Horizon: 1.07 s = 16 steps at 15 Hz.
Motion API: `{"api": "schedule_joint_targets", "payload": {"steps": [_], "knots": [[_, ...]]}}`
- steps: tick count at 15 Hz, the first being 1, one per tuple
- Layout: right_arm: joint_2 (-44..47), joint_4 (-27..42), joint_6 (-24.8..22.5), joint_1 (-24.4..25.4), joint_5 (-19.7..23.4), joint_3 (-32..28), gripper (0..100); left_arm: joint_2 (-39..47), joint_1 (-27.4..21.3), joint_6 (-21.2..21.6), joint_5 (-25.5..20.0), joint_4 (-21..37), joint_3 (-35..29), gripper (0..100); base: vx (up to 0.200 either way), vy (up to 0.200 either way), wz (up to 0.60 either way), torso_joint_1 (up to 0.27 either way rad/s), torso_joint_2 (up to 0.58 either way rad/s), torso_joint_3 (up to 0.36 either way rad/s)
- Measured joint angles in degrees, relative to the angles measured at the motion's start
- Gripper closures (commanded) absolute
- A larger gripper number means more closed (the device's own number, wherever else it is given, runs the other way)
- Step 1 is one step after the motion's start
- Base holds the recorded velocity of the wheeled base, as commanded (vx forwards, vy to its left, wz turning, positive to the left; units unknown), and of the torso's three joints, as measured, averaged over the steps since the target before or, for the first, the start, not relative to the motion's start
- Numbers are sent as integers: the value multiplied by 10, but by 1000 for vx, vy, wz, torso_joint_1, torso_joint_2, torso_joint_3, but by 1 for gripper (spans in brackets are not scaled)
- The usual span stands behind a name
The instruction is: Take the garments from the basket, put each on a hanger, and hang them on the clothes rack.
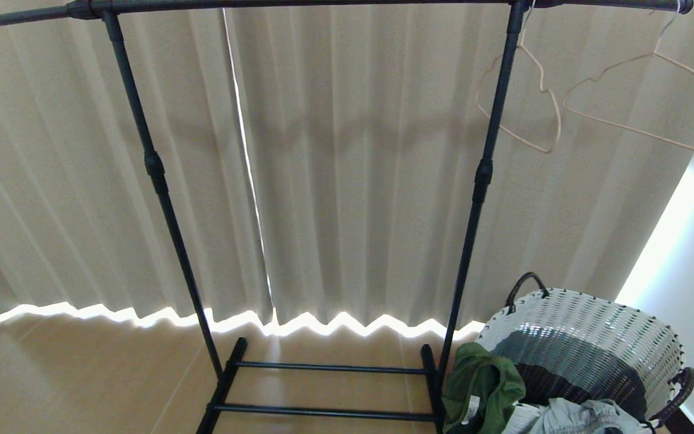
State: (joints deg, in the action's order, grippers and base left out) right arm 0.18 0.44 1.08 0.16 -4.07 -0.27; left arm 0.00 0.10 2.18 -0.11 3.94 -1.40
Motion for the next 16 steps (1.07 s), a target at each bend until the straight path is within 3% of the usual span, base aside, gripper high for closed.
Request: {"api": "schedule_joint_targets", "payload": {"steps": [5,10,12,16], "knots": [[0,0,-1,0,0,-1,0,0,0,0,-1,0,0,0,0,0,0,0,0,0],[0,0,-1,0,1,-1,0,0,0,0,-4,0,0,0,200,0,0,2,2,0],[0,0,-5,0,0,0,0,0,0,0,-4,0,0,0,0,0,0,0,0,0],[7,20,-59,3,4,-28,0,0,0,0,-5,0,0,0,0,0,0,0,0,0]]}}
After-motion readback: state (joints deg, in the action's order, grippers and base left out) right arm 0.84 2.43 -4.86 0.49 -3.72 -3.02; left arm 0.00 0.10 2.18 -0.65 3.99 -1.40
